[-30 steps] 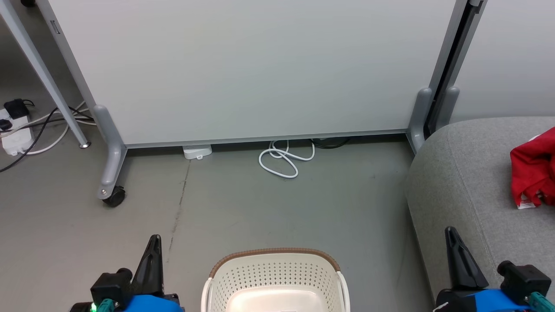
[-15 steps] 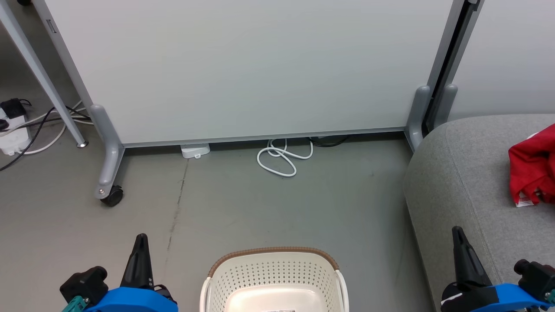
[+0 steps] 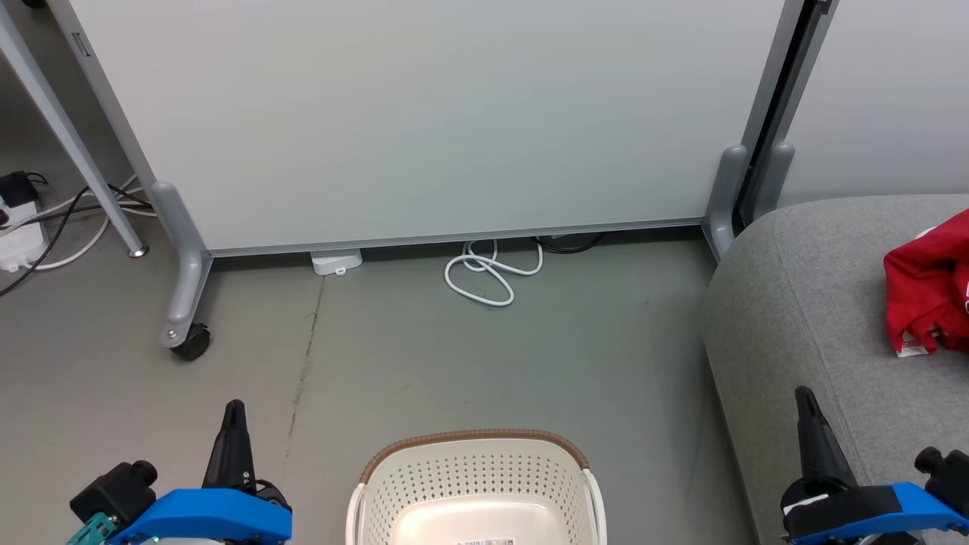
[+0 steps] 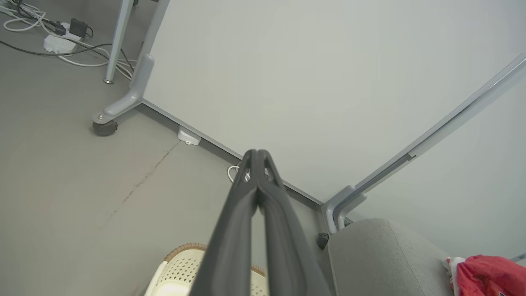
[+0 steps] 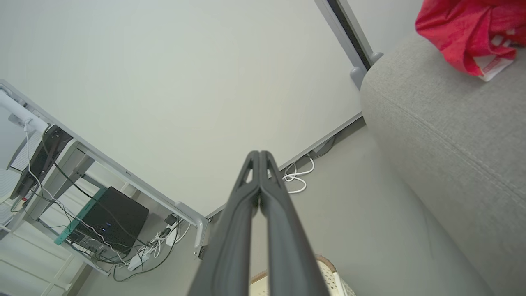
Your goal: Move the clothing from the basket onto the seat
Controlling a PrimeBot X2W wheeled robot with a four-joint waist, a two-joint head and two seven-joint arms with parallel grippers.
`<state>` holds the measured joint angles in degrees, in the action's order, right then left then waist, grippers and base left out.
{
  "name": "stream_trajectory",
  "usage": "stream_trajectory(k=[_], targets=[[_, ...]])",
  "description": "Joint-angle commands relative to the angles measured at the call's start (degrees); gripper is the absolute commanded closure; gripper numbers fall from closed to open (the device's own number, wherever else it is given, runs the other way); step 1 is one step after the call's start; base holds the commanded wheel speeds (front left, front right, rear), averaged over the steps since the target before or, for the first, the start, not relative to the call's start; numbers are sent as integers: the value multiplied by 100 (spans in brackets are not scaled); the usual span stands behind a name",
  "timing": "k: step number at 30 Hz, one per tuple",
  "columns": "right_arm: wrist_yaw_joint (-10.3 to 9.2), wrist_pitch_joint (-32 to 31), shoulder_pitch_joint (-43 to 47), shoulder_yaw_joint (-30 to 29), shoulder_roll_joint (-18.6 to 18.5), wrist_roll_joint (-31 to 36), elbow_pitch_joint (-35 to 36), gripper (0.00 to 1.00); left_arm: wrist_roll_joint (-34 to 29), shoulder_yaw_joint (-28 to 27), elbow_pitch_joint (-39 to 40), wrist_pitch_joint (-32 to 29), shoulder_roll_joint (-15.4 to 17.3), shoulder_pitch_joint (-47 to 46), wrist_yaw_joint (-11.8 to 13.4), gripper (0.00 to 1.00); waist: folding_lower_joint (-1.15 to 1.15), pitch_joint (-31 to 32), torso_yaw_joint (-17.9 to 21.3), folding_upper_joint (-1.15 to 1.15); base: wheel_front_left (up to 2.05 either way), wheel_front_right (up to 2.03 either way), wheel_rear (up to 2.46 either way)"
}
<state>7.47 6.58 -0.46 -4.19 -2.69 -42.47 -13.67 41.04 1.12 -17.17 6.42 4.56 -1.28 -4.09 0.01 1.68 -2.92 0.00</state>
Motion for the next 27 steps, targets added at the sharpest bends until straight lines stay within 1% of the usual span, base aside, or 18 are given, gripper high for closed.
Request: stream_trajectory(k=[1, 27], targets=[[2, -44, -171, -21, -17, -164, 66, 100, 151, -44, 97, -40, 4, -179, -43, 100, -1, -2, 2, 0, 0, 0, 0], [3, -518, -342, -104, -21, -1971, 33, 100, 2012, -325, 187, -513, -58, -325, -158, 100, -1, -54, 85, 0, 0, 0, 0]])
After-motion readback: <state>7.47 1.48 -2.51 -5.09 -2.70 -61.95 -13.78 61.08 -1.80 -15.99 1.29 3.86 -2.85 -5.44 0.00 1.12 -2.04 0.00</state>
